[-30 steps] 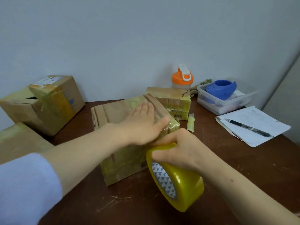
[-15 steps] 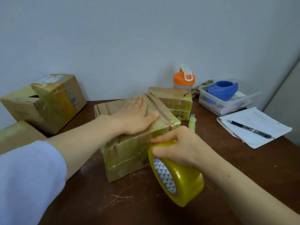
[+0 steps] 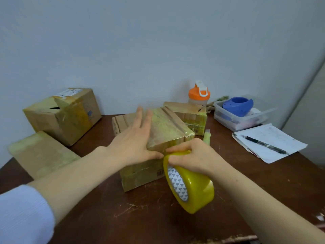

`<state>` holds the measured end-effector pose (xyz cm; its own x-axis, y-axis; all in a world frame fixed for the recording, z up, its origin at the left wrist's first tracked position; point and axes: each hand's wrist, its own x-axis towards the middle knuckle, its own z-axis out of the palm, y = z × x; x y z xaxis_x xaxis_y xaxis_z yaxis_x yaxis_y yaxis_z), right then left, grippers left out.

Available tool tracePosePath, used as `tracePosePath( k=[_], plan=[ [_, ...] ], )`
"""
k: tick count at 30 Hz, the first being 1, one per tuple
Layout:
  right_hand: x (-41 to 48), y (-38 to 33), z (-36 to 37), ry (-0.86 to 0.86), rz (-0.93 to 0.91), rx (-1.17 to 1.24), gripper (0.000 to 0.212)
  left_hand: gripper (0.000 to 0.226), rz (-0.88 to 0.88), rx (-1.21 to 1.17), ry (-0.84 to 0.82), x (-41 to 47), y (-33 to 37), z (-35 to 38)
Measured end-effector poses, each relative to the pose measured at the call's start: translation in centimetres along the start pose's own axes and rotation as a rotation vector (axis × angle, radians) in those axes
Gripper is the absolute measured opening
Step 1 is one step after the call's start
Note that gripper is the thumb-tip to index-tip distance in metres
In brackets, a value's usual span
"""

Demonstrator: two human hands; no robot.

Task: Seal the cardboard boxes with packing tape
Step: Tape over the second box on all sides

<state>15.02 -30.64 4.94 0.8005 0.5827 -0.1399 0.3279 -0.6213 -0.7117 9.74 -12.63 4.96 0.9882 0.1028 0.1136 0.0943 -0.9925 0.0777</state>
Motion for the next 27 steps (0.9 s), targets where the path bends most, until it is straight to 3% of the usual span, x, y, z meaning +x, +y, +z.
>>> tracePosePath(
  k=[3,7,9,12,15,18,20,22,24,27],
  plan=[
    [-0.5,-0.6,-0.1,0.008,-0.006,0.001,0.031,0.093,0.037,0.163,-0.120,0.2,0.7,0.1],
    [-2.4,-2.3,-1.9,-0.037,-0.038,-0.009,0.037,0.076,0.094,0.136,-0.197,0.0,1.1,-2.5],
    [-3.6,-3.6,-4.0,-0.053,-0.060,-0.009,0.049,0.061,0.141,-0.041,-0.271,0.2,0.3,-4.7],
    [-5.1,-6.3,-7.1,-0.122,-0.140,0.121,0.070,0.070,0.149,-0.367,-0.549,0.5,-1.3,-7.6],
    [-4.5,-8.6,-8.2,-0.149,-0.222,0.242,0.044,0.068,0.023,-0.535,-0.680,1.2,-3.1,-8.2],
    [-2.4,-9.9,-7.8,-0.177,-0.207,0.395,0.059,0.068,-0.094,-0.442,-0.532,2.2,-3.9,-7.9],
    [-0.5,-10.6,-7.3,-0.082,-0.207,0.488,0.051,0.064,-0.091,-0.243,-0.333,2.8,-4.0,-7.8],
    [1.3,-11.2,-6.4,0.014,-0.192,0.560,0.056,0.055,-0.023,-0.246,-0.216,2.7,-3.5,-7.5],
    [2.9,-11.7,-5.4,0.064,-0.192,0.571,0.061,0.073,0.008,-0.340,-0.297,2.0,-3.1,-6.6],
    [3.9,-11.9,-4.2,0.104,-0.234,0.626,0.053,0.134,-0.036,-0.099,-0.338,1.0,-3.0,-4.9]
  ],
)
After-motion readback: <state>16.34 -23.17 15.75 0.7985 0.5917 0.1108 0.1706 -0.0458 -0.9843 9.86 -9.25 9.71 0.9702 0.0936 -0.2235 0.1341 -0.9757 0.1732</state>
